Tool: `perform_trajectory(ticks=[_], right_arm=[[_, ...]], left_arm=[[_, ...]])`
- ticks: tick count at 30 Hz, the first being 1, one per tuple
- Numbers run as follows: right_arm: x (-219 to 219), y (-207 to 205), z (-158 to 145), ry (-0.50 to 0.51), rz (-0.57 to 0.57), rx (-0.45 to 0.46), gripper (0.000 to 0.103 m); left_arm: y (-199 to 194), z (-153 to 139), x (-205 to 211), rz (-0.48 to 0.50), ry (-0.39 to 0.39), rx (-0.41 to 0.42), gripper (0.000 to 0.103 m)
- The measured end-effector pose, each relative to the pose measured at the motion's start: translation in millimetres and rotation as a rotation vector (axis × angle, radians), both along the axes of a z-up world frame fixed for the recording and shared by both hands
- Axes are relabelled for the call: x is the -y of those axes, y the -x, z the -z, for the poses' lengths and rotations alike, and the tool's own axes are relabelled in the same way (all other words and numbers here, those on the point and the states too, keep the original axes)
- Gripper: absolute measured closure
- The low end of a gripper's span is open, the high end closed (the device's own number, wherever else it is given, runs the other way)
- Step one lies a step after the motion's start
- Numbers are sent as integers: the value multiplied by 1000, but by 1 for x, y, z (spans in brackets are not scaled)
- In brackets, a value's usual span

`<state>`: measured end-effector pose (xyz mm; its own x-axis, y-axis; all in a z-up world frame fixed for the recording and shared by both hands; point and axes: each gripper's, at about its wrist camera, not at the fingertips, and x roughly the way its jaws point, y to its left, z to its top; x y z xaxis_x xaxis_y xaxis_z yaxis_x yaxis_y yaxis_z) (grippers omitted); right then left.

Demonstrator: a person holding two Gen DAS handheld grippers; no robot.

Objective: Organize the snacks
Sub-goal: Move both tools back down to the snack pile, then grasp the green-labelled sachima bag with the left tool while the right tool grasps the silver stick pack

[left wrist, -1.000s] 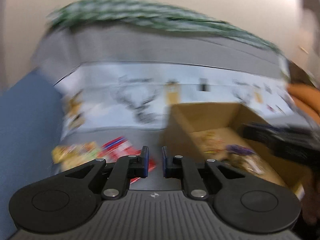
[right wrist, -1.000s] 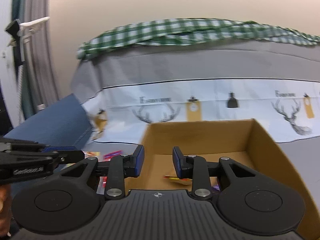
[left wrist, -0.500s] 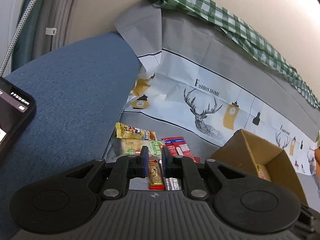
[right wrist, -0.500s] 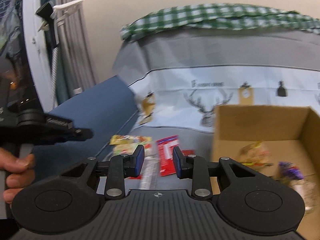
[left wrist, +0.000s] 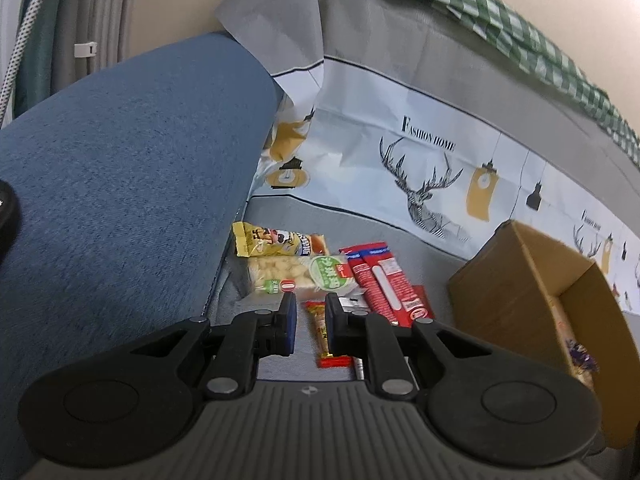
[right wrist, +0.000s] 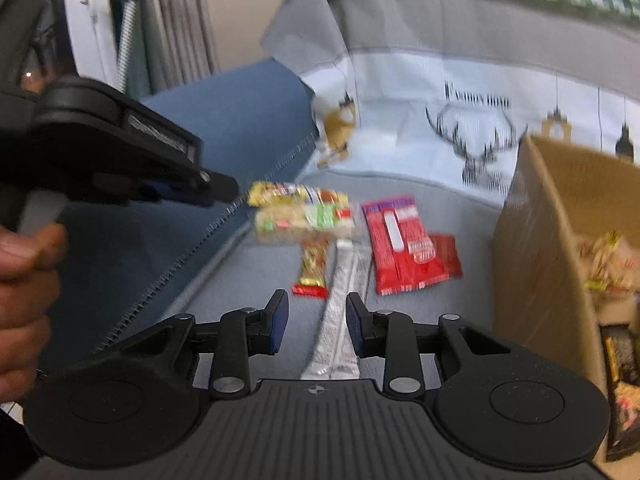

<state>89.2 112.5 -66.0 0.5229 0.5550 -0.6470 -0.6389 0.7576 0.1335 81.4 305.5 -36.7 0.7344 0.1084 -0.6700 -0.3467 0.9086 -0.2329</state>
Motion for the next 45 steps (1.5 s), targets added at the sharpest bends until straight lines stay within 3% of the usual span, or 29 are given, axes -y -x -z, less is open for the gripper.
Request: perform_trajectory(ticks=[4, 8, 14, 23, 24, 31, 34, 38, 41, 42, 43, 45], right_arm=[[-6, -6, 11, 0, 3, -9, 61], [-12, -13, 26, 8, 0, -34, 60], [-22, -24, 44, 33, -7, -47, 59], [-25, -30, 47, 107, 10, -24, 59], [-24, -32, 48, 114, 18, -32, 59], [-24, -33, 53, 128, 7, -30, 59], [-24, -32, 53, 131, -2, -20, 63], [-24, -28, 52, 135, -9, -6, 68], [-22, -25, 50, 130, -12, -2, 73], [-21, -25, 49, 127, -12, -3, 73], [-21, -25, 49, 125, -12, -2, 74], [-20, -23, 46, 120, -13, 8, 75]], left_arm=[[-11, 6, 3, 15, -68, -18, 83], [-26, 16, 4, 40, -95, -49, 82], [-49, 28, 3, 41, -155, -59, 69], [-92, 47, 19, 143, -271, -46, 31], [-97, 48, 19, 157, -267, -48, 26], [-123, 68, 9, 176, -240, -116, 21], [-128, 79, 7, 206, -239, -135, 14], [-127, 82, 0, 205, -179, -145, 14], [-127, 89, 1, 240, -135, -209, 18], [-124, 89, 3, 243, -160, -213, 22], [-122, 88, 5, 244, -177, -215, 34], [-118, 84, 2, 228, -156, -222, 48]])
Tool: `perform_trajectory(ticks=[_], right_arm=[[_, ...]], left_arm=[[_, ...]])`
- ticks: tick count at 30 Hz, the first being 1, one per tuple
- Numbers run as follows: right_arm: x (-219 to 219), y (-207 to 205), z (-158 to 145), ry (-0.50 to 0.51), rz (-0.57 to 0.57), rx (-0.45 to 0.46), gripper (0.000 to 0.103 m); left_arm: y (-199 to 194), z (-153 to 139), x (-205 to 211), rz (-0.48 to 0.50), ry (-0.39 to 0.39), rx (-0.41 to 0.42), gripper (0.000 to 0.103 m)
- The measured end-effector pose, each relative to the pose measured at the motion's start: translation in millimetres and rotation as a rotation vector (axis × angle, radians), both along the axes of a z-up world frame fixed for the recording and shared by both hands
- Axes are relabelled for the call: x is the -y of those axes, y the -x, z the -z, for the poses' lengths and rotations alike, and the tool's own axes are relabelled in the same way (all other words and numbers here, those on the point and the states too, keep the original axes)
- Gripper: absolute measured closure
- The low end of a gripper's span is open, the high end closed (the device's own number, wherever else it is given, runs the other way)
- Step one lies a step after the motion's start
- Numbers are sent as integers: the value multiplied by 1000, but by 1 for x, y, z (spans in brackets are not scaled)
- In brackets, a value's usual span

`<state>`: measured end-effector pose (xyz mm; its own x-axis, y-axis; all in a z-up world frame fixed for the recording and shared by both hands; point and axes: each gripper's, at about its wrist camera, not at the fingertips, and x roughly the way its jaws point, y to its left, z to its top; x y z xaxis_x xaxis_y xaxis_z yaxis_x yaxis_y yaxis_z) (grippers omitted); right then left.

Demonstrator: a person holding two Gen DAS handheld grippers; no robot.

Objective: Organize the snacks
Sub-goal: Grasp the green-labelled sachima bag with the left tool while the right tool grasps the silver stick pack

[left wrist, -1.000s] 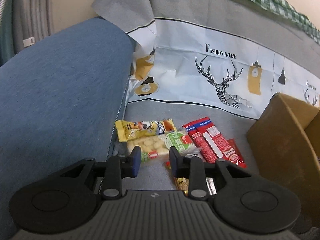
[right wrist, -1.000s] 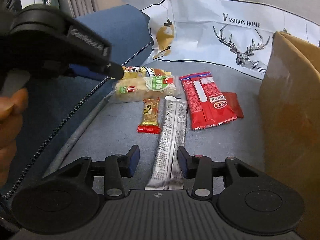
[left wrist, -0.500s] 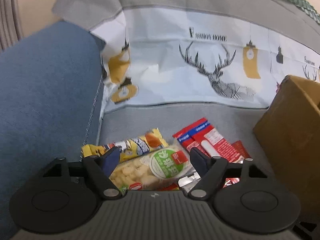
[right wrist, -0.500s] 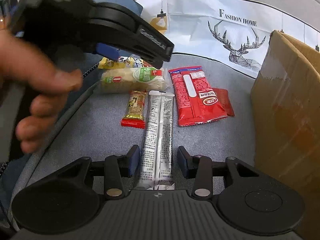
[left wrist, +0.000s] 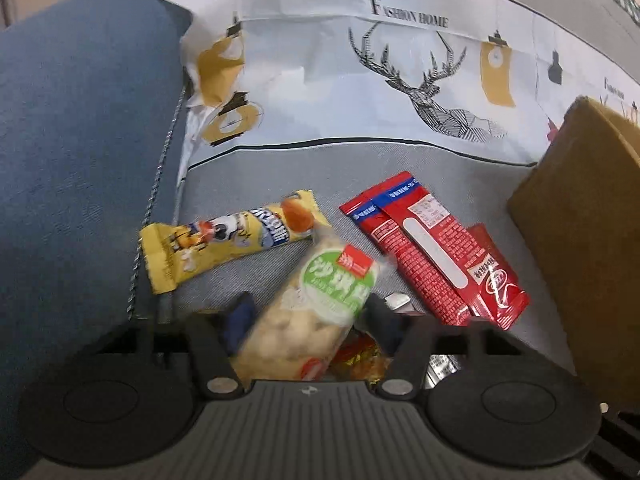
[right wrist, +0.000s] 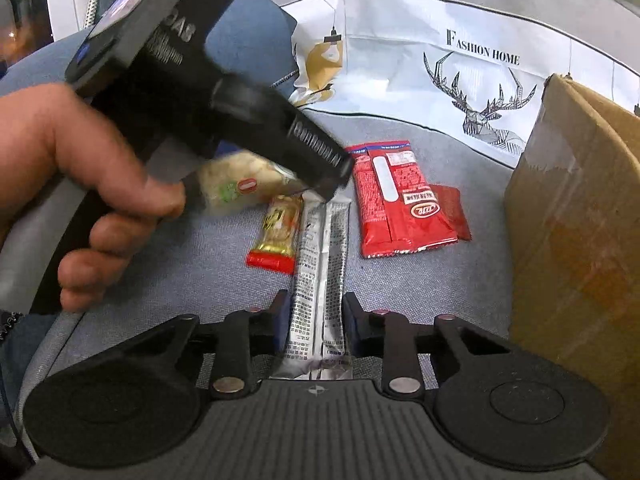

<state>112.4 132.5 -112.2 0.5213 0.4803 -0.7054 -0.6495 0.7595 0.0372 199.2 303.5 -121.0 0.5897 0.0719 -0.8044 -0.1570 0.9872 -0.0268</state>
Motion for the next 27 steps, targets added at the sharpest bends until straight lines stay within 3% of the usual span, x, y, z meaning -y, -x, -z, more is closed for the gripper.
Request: perform_trajectory(ticks=[1, 4, 17, 24, 27], right_arm=[[1, 1, -1, -2, -1, 5, 76], [4, 4, -3, -8, -6, 5, 78], [32, 44, -21, -28, -40, -20, 79], [44, 70, -21, 39, -50, -76, 79], [48, 74, -20, 41, -40, -106, 77]], left_arm=[[3, -2, -1, -13, 12, -1, 54], [14, -9, -1, -50, 16, -7, 61], [101, -53, 13, -205, 176, 28, 63], [112, -35, 23, -177, 236, -113, 63], [111, -25, 27, -166, 227, -168, 62]])
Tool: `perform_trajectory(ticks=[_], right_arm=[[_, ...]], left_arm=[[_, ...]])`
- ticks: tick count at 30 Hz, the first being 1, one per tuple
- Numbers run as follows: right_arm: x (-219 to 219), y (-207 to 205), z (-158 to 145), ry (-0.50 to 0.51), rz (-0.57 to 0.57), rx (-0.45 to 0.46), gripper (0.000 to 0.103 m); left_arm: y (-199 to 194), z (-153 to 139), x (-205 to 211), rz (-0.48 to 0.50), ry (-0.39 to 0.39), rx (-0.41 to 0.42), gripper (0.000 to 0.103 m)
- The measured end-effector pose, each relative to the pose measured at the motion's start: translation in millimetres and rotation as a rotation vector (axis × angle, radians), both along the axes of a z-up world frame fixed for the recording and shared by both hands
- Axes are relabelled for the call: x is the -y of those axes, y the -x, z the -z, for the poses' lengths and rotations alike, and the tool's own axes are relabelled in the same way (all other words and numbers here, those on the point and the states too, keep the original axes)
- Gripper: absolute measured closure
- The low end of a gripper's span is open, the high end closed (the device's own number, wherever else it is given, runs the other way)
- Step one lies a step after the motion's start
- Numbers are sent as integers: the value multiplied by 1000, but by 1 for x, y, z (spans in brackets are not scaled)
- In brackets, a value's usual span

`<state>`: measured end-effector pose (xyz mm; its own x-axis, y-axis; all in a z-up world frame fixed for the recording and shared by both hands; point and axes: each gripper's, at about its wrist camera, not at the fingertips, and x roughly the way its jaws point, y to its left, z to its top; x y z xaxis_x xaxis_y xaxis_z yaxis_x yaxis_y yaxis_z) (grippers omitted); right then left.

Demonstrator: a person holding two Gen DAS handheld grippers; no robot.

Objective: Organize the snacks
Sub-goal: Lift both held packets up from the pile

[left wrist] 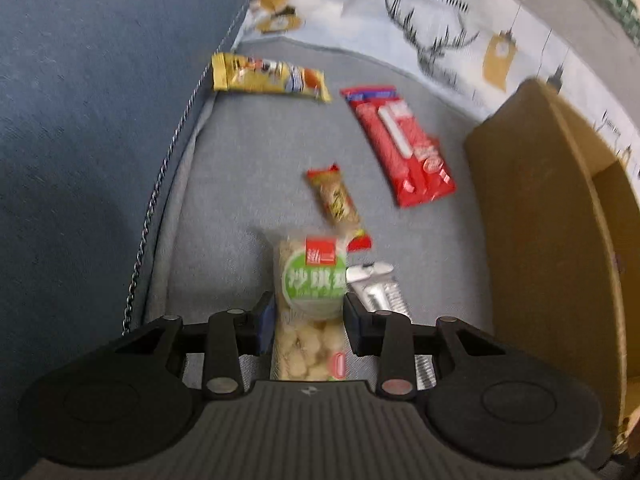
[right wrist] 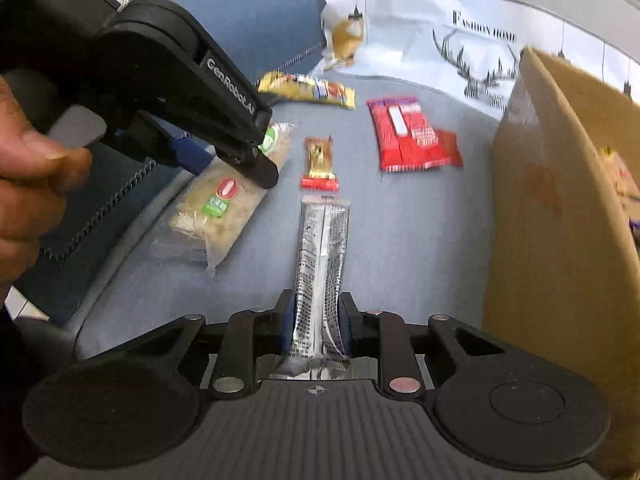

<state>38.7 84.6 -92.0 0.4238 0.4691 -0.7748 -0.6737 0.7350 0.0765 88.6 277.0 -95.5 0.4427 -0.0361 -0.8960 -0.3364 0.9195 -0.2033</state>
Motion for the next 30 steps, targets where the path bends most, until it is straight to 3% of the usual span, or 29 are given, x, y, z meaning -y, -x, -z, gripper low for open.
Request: perform_trajectory(ticks=[9, 15, 21, 26, 30], right_arm=[[-1, -12, 8, -48, 24, -37, 71], [-8, -13, 13, -28, 25, -15, 71], [-3, -12, 8, -31, 42, 22, 79], [-2, -14, 9, -16, 57, 16, 79], [-3, -16, 11, -13, 66, -6, 73]], left_arm=[[-9, 12, 15, 81, -70, -80, 58], [-10, 13, 16, 100, -91, -78, 62], [-10, 8, 13, 79, -97, -50, 62], [-10, 12, 16, 93, -88, -74, 62], [-11, 13, 19, 105, -94, -77, 61]])
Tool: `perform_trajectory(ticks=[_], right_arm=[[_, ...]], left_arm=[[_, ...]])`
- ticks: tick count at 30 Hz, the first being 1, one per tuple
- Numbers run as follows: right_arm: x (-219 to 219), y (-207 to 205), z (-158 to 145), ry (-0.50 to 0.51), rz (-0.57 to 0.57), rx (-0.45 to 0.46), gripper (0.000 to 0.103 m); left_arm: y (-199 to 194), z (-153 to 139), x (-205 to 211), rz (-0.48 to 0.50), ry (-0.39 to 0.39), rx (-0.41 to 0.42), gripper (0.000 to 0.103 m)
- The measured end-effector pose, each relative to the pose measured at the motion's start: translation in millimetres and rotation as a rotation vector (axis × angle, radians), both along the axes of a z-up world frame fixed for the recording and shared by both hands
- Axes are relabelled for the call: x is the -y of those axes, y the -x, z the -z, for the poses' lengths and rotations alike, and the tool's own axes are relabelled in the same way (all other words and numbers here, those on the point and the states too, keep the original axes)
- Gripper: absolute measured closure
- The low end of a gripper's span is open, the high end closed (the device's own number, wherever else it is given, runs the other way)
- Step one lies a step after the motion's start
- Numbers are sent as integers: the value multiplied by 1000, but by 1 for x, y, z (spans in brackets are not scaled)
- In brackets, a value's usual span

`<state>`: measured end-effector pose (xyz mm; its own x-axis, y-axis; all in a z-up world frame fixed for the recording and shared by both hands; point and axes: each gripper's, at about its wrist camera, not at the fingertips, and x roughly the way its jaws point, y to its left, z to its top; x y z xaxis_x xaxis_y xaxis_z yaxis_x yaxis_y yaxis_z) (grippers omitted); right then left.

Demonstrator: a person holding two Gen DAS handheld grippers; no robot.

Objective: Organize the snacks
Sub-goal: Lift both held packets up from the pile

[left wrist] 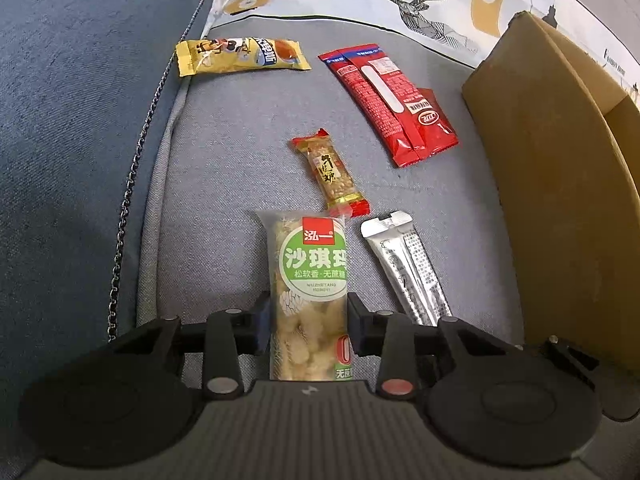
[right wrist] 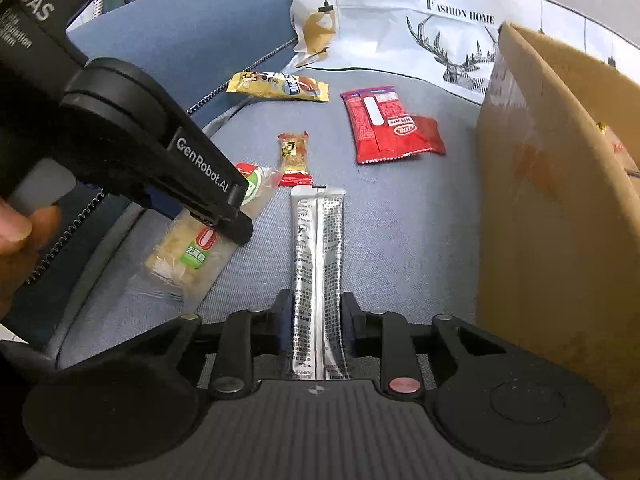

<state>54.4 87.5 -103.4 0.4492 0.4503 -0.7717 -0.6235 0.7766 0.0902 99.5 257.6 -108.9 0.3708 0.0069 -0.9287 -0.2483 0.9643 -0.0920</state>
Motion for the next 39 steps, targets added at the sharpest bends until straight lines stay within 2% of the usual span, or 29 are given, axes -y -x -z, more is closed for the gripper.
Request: perform_trajectory(ticks=[9, 15, 30, 39], right_arm=[[-1, -3, 1, -2, 13, 5, 71], [-2, 2, -1, 5, -5, 39, 80], [8, 8, -19, -59, 11, 142, 84], [15, 21, -36, -103, -3, 232, 84]], left_arm=[[-1, 2, 1, 14, -9, -5, 60], [0, -1, -1, 7, -13, 9, 63], [4, -26, -6, -34, 19, 158, 63], [13, -51, -8, -86, 16, 305, 63]])
